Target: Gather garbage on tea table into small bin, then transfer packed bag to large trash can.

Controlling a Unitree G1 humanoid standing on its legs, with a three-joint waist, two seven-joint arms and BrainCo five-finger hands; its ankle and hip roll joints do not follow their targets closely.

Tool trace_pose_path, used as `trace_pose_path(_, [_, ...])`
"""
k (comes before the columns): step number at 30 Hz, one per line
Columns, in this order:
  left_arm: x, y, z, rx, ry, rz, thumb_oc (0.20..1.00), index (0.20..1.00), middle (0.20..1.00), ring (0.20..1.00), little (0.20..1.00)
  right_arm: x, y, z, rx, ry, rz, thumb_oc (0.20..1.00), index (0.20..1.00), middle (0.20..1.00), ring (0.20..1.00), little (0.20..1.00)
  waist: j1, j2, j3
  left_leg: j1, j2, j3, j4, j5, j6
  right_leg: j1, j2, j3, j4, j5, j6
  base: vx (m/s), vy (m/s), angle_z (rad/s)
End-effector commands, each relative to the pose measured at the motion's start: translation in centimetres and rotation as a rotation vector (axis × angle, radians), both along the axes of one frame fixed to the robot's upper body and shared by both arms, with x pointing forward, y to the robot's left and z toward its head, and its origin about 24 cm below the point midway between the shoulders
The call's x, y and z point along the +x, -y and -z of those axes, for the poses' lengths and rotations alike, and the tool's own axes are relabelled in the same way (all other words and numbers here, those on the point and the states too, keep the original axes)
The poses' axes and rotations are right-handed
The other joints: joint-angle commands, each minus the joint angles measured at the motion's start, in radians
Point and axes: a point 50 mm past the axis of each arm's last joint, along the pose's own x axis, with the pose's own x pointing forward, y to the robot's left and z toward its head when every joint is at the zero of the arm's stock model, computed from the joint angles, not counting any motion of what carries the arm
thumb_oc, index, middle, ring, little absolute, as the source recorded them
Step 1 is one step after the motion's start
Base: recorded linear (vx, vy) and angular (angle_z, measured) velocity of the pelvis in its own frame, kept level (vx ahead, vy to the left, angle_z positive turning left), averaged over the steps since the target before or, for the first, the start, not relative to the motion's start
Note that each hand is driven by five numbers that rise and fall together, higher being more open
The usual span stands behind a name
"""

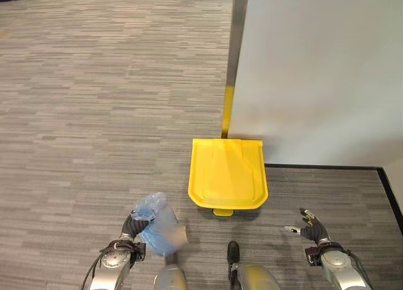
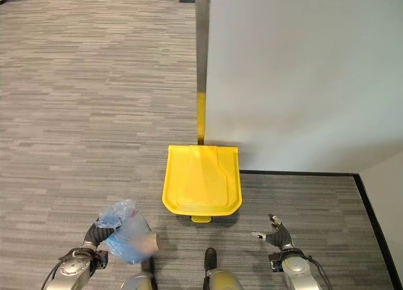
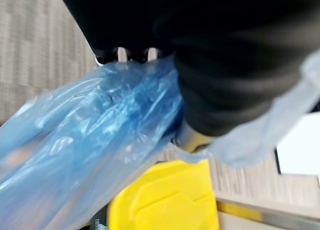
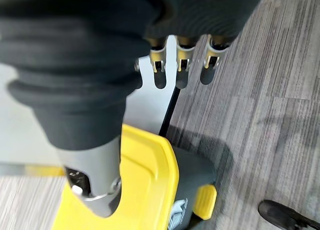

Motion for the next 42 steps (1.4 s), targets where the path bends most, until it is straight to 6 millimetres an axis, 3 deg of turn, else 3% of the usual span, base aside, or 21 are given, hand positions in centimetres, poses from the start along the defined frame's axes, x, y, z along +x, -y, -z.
trace_pose_path(1, [1.1,-0.6,-2.3,0.040,0.115,0.035,0.200,0.200,0.200,0.200,0.200,0.3,0.5,-0.8,-0.015,0.044,0.005,1.000,1.000,1.000,1.000,1.000,-0.003,-0.001,-0.033,0.046,-0.107,-0.017,0.090,-0.041,0.038,0.044,-0.115,0.005,-0.027,-0.077,0.133,0.07,0.483,-0.27])
trace_pose_path(2, [1.3,-0.9,-2.6,0.061,0.124,0.040,0.200,0.200,0.200,0.200,0.200,0.9,0.1,-0.9,-0.012,0.050,-0.005,1.000,1.000,1.000,1.000,1.000,0.000,-0.011,-0.031,0.053,-0.135,-0.012,0.084,-0.057,0.051,0.027,-0.134,0.028,-0.032,-0.042,0.148,0.02,0.450,-0.18])
trace_pose_path(5, [2.0,-1.5,-3.3,0.084,0.154,0.026,0.200,0.200,0.200,0.200,0.200,2.1,-1.0,-1.2,0.001,0.073,-0.037,1.000,1.000,1.000,1.000,1.000,0.015,-0.023,-0.017,0.051,-0.162,0.027,0.081,-0.070,0.077,-0.024,-0.151,0.054,-0.025,-0.002,0.171,-0.07,0.234,-0.44])
trace_pose_path(7, [2.4,-1.8,-3.8,0.100,0.170,0.022,0.200,0.200,0.200,0.200,0.200,2.5,-1.7,-1.2,0.017,0.082,-0.050,1.000,1.000,1.000,1.000,1.000,0.029,-0.026,-0.008,0.050,-0.172,0.054,0.077,-0.076,0.096,-0.047,-0.153,0.047,0.001,-0.006,0.173,-0.10,0.233,-0.68])
trace_pose_path(10, [2.4,-1.9,-3.9,0.101,0.172,0.021,0.200,0.200,0.200,0.200,0.200,2.2,-2.1,-0.8,0.030,0.067,-0.061,1.000,1.000,1.000,1.000,1.000,0.031,-0.021,-0.001,0.059,-0.192,0.058,0.055,-0.063,0.113,-0.047,-0.085,0.071,0.084,-0.052,0.160,-0.04,0.143,-0.58])
trace_pose_path(11, [2.5,-2.1,-4.0,0.104,0.178,0.012,0.200,0.200,0.200,0.200,0.200,2.3,-2.0,-0.9,0.033,0.071,-0.056,1.000,1.000,1.000,1.000,1.000,0.040,-0.018,-0.005,0.056,-0.199,0.066,0.042,-0.055,0.115,-0.042,-0.071,0.049,0.089,-0.063,0.155,0.00,0.053,-0.01])
trace_pose_path(12, [2.0,-2.2,-3.7,0.100,0.161,0.003,0.200,0.200,0.200,0.200,0.200,2.0,-2.1,-0.6,0.036,0.060,-0.058,1.000,1.000,1.000,1.000,1.000,0.054,-0.015,-0.012,0.069,-0.202,0.080,0.019,-0.049,0.113,-0.026,-0.062,-0.015,0.082,-0.095,0.135,0.03,-0.007,0.02])
trace_pose_path(14, [1.4,-2.1,-3.2,0.081,0.148,-0.015,0.200,0.200,0.200,0.200,0.200,1.8,-1.7,-0.6,0.026,0.057,-0.046,1.000,1.000,1.000,1.000,1.000,0.052,-0.024,-0.023,0.085,-0.206,0.077,0.025,-0.051,0.110,0.008,-0.041,0.010,0.034,-0.093,0.123,0.10,-0.074,-0.10])
trace_pose_path(18, [0.8,-1.9,-2.6,0.059,0.121,-0.017,0.200,0.200,0.200,0.200,0.200,1.4,-1.0,-0.7,0.013,0.050,-0.030,1.000,1.000,1.000,1.000,1.000,0.050,-0.031,-0.043,0.110,-0.198,0.083,0.027,-0.056,0.101,0.064,-0.040,-0.012,-0.052,-0.077,0.120,0.11,-0.079,0.10])
trace_pose_path(28, [1.4,-1.9,-3.2,0.078,0.142,-0.006,0.200,0.200,0.200,0.200,0.200,2.0,-1.2,-1.1,0.007,0.072,-0.036,1.000,1.000,1.000,1.000,1.000,0.055,-0.046,-0.023,0.065,-0.215,0.068,0.096,-0.100,0.122,0.059,-0.069,-0.007,-0.045,-0.073,0.137,0.02,0.059,0.00])
trace_pose_path(32, [1.7,-2.1,-3.6,0.091,0.154,-0.003,0.200,0.200,0.200,0.200,0.200,2.4,-1.5,-1.3,0.017,0.085,-0.029,1.000,1.000,1.000,1.000,1.000,0.056,-0.044,-0.007,0.044,-0.241,0.062,0.101,-0.120,0.151,-0.004,-0.093,0.027,0.026,-0.060,0.163,0.02,0.194,-0.04])
trace_pose_path(34, [1.7,-2.2,-3.8,0.090,0.163,-0.005,0.200,0.200,0.200,0.200,0.200,2.5,-1.6,-1.2,0.021,0.085,-0.030,1.000,1.000,1.000,1.000,1.000,0.053,-0.040,0.012,0.055,-0.262,0.059,0.102,-0.134,0.171,-0.041,-0.112,0.051,0.107,-0.022,0.183,0.06,0.243,-0.26])
trace_pose_path(37, [1.9,-2.3,-3.9,0.102,0.165,0.004,0.200,0.200,0.200,0.200,0.200,2.4,-1.5,-1.2,0.023,0.085,-0.023,1.000,1.000,1.000,1.000,1.000,0.045,-0.023,0.023,0.084,-0.271,0.058,0.082,-0.140,0.180,-0.113,-0.091,0.067,0.214,-0.021,0.174,0.13,0.210,-0.18])
trace_pose_path(39, [2.1,-2.4,-4.1,0.111,0.168,0.005,0.200,0.200,0.200,0.200,0.200,2.6,-1.7,-1.3,0.036,0.093,-0.027,1.000,1.000,1.000,1.000,1.000,0.033,-0.020,0.040,0.147,-0.286,0.067,0.058,-0.170,0.175,-0.199,-0.098,-0.008,0.156,0.020,0.164,0.22,0.078,-0.13])
trace_pose_path(42, [2.4,-2.4,-4.2,0.109,0.176,0.007,0.200,0.200,0.200,0.200,0.200,2.6,-1.6,-1.4,0.031,0.094,-0.028,1.000,1.000,1.000,1.000,1.000,0.011,-0.015,0.056,0.187,-0.291,0.051,0.066,-0.199,0.166,-0.226,-0.095,-0.053,0.064,0.035,0.180,0.20,0.029,0.06])
